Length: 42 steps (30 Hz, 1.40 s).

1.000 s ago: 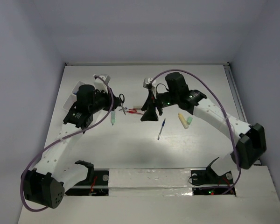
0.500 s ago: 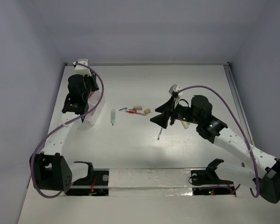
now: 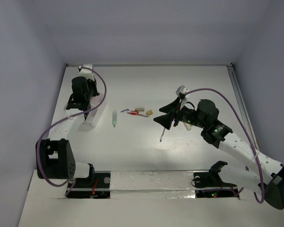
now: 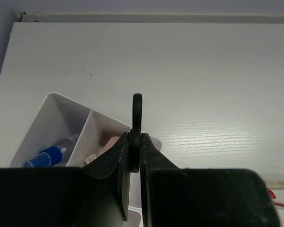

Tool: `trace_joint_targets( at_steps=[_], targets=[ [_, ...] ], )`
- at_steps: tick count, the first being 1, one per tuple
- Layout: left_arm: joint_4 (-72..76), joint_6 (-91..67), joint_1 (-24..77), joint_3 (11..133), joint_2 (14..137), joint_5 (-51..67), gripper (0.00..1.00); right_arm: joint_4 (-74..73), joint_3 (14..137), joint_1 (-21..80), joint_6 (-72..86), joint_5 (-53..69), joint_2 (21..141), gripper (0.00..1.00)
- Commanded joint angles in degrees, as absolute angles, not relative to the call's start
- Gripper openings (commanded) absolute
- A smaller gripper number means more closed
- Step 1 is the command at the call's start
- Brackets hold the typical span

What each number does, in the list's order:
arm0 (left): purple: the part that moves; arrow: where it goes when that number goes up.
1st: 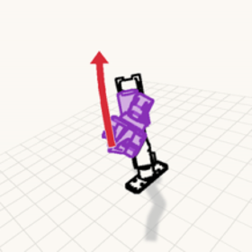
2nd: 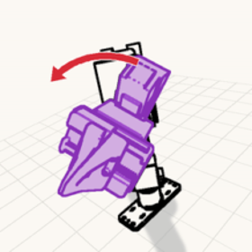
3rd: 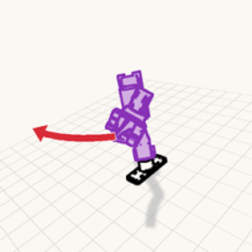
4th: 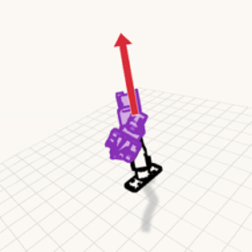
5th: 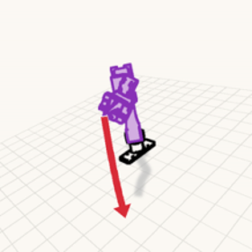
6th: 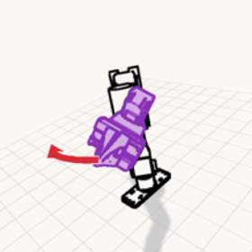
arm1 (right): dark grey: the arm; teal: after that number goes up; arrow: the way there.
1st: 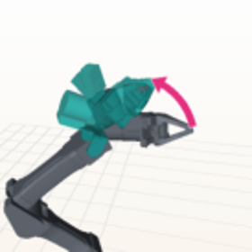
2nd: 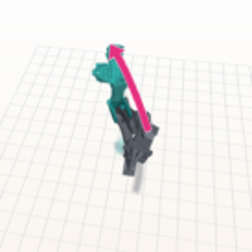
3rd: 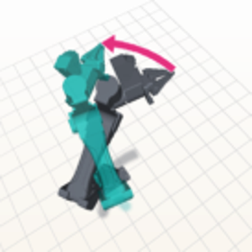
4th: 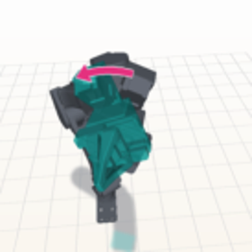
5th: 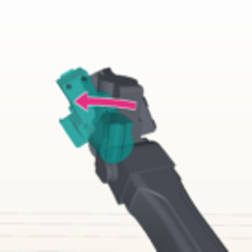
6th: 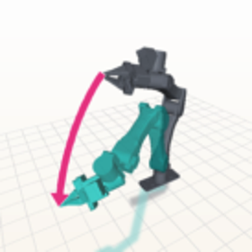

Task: Sort the stationery into containers
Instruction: Place the stationery in the storage box.

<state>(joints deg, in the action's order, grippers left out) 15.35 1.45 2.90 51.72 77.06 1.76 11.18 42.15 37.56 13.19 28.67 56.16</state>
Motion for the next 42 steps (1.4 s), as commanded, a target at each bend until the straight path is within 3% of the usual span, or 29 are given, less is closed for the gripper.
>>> trace_joint_targets(
  at_steps=[1,19,24,32,42],
  targets=[
    [18.28,2.46,2.81,50.98,78.30,3.42,0.00,15.03,41.48,37.71,13.18,26.29,54.49,0.70],
    [13.36,4.31,3.95,51.06,83.67,0.53,0.01,11.34,42.71,37.71,11.86,20.65,55.19,0.69],
    [13.10,4.31,3.96,50.89,83.06,-2.37,0.16,11.25,42.54,37.71,11.95,20.21,54.40,0.69],
    [12.57,3.78,5.01,51.94,80.86,-3.34,0.55,11.07,42.63,37.71,11.95,20.39,54.84,0.69],
    [9.33,-2.63,9.30,57.56,69.62,-0.35,0.60,9.41,44.12,37.71,12.48,18.11,58.36,0.69]
  ],
)
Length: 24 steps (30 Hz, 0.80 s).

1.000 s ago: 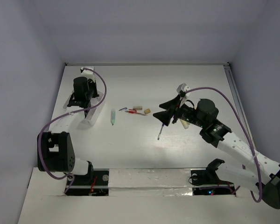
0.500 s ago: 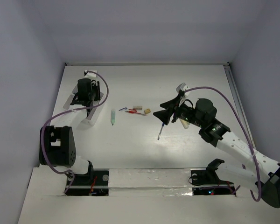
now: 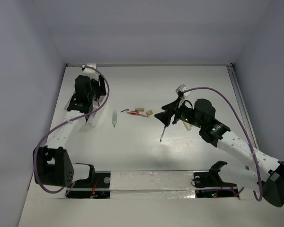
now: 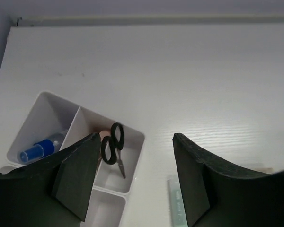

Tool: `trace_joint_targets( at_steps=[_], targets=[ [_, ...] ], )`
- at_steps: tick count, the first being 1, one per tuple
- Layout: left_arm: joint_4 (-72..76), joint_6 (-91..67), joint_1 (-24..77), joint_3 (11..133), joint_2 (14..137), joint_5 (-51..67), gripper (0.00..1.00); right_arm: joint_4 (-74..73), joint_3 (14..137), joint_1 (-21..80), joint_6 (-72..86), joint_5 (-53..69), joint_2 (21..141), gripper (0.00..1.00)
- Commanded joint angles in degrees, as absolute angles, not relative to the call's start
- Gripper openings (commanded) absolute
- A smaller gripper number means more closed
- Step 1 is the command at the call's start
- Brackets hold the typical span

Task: Sort the stationery into containers
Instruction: Place the stationery in the storage box, then pick up the stationery from the center of the board.

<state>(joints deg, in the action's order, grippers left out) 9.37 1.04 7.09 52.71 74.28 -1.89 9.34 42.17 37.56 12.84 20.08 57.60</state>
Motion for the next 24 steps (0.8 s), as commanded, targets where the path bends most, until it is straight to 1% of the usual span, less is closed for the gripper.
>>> trace_joint_targets(
  at_steps=[1,3,4,6,8,11,15,16,19,24],
  targets=[
    [8.10,-3.25,10.36,58.26,68.74,-0.26,0.60,9.14,44.12,37.71,12.65,16.45,58.36,0.69],
    [2.57,-5.70,13.17,60.72,68.55,-0.26,0.60,8.70,44.03,37.71,12.83,14.34,57.57,0.69],
    [0.90,-6.76,17.10,61.34,68.90,-0.35,0.61,8.44,43.95,37.71,13.18,11.80,57.31,0.69],
    [-2.37,-9.04,21.86,61.26,69.52,-1.31,0.63,8.00,43.77,37.71,13.80,8.80,56.52,0.69],
    [-1.85,-13.43,28.70,59.34,71.18,-3.41,0.67,8.00,43.16,37.71,14.59,5.12,56.16,0.68],
    [2.43,-19.94,33.82,56.35,74.87,-5.44,0.75,7.91,42.28,37.71,15.55,0.71,55.99,0.68],
    [5.80,-23.55,36.12,56.42,82.07,-9.48,0.85,7.82,41.57,37.18,16.44,-2.90,55.55,0.68],
    [6.24,-23.99,36.12,56.77,84.87,-9.75,0.89,7.91,41.49,37.18,16.44,-3.51,55.11,0.68],
    [6.85,-24.79,37.17,59.40,89.71,-11.77,0.94,7.65,41.31,37.18,16.44,-5.18,54.23,0.68],
    [6.33,-25.22,37.18,62.40,96.14,-12.39,0.95,8.00,40.96,37.18,16.79,-5.89,53.96,0.69]
  ],
)
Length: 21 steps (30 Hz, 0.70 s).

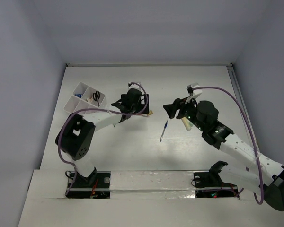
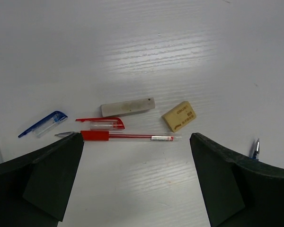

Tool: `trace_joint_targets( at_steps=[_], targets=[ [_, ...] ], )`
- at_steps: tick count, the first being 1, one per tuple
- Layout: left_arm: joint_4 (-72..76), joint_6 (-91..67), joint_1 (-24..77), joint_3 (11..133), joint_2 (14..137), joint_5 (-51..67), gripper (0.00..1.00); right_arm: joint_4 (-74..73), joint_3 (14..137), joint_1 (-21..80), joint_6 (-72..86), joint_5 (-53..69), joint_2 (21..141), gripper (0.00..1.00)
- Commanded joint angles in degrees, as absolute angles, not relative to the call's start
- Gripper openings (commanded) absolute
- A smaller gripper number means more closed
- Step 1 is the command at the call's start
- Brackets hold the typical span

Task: Sort the stationery into containers
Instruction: Pick up the stationery from the center of the board.

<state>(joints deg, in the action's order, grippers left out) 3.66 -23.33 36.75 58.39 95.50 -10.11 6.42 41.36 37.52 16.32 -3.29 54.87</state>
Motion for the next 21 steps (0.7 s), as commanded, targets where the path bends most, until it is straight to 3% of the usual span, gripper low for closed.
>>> trace_joint_targets(
  at_steps=[1,12,19,21],
  targets=[
    [6.50,-25.40,37.70,62.49,97.72,-12.39,0.95,7.91,40.87,37.18,16.87,-6.24,53.96,0.69],
    [8.79,-24.87,37.71,64.42,104.15,-13.44,0.92,8.53,40.61,37.18,17.05,-5.36,54.67,0.70],
    [8.17,-23.47,38.23,65.30,106.78,-16.17,0.81,8.61,40.87,37.18,16.96,-4.57,55.72,0.67],
    [7.91,-23.03,38.23,65.83,107.31,-16.17,0.71,8.35,41.13,37.18,16.96,-4.22,56.42,0.67]
  ],
)
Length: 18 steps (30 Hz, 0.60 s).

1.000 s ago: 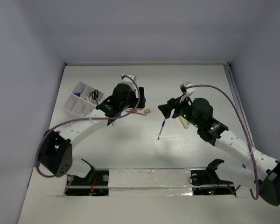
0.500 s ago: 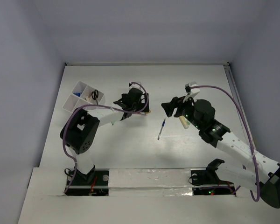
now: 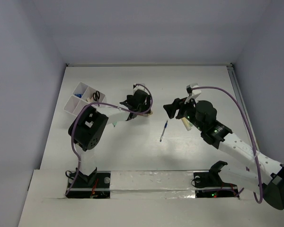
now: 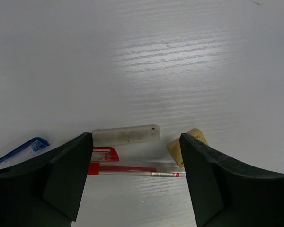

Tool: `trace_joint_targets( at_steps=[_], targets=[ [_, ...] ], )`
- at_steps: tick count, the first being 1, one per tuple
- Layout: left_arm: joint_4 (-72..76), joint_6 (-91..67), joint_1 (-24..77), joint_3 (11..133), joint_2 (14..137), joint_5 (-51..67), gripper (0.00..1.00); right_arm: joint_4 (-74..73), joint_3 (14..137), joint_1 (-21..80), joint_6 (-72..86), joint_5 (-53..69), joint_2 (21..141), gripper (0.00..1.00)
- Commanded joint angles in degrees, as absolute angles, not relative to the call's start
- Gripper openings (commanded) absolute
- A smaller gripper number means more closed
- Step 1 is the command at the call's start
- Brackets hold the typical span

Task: Sort the stationery into containers
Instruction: Pick up the stationery from the center of the board.

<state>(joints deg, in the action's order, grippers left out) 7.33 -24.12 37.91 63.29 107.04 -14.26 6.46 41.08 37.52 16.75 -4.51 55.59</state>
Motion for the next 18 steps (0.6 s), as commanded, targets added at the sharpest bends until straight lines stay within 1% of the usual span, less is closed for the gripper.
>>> trace_joint_targets(
  at_steps=[1,4,5,8,9,11,14,16,18],
  targets=[
    [7.74,-23.03,38.23,65.92,107.58,-16.17,0.68,8.18,41.22,37.18,16.96,-4.22,56.51,0.67],
    [7.47,-22.68,38.23,66.18,108.02,-16.35,0.58,8.17,41.13,37.18,17.14,-4.48,55.99,0.67],
    [6.95,-22.59,38.23,66.27,108.37,-16.78,0.53,8.26,41.05,37.18,17.05,-4.57,55.73,0.67],
    [6.51,-22.33,38.23,66.45,108.72,-17.66,0.50,8.00,41.13,37.18,16.87,-4.75,55.46,0.67],
    [6.50,-22.24,38.23,66.62,108.72,-17.75,0.42,7.82,41.22,37.18,16.87,-4.75,55.55,0.66],
    [6.42,-21.97,38.23,67.23,108.37,-18.45,0.36,7.82,41.22,37.18,16.87,-4.57,55.55,0.66],
    [6.42,-21.54,38.23,68.29,106.01,-19.33,0.32,7.65,41.31,37.18,16.87,-4.66,55.37,0.66],
    [5.81,-21.18,38.23,69.17,103.81,-19.95,0.32,7.56,41.31,37.18,16.87,-4.57,55.37,0.67],
    [4.14,-20.92,37.62,69.78,98.90,-20.83,0.32,7.38,41.48,37.18,16.61,-4.22,55.63,0.67]
  ],
)
